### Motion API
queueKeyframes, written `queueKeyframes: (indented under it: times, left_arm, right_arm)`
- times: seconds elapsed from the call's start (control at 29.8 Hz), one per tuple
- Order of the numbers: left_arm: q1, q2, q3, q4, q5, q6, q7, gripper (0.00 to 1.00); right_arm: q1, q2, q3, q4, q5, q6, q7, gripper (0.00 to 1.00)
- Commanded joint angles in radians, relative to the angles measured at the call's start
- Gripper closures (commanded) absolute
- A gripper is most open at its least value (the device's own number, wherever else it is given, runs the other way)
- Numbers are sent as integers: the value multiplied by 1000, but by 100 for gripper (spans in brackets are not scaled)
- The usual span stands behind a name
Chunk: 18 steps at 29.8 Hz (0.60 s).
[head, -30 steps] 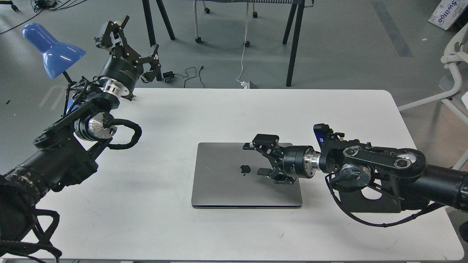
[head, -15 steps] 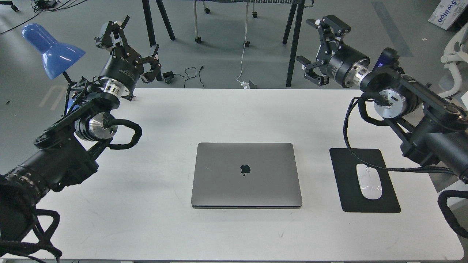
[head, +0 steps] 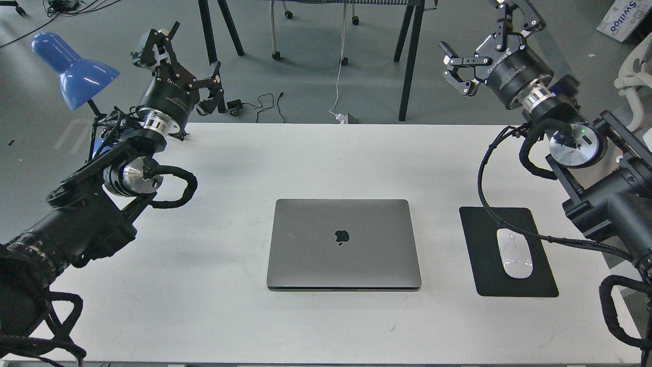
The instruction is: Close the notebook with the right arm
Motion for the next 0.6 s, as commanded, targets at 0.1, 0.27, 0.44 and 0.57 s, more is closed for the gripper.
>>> queueKeyframes:
  times: [0.1, 0.27, 0.44, 0.57]
  left_arm:
    - [0, 0, 0, 0, 0, 0, 0, 0]
    - [0, 0, 0, 0, 0, 0, 0, 0]
    - [0, 0, 0, 0, 0, 2, 0, 0]
    - [0, 0, 0, 0, 0, 0, 0, 0]
  right_arm:
    - [-45, 36, 50, -2, 17, 15, 16, 0]
    - [-76, 41, 39, -3, 17, 8, 16, 0]
    - [-79, 46, 39, -3, 17, 8, 16, 0]
    - [-79, 46, 51, -3, 17, 5, 16, 0]
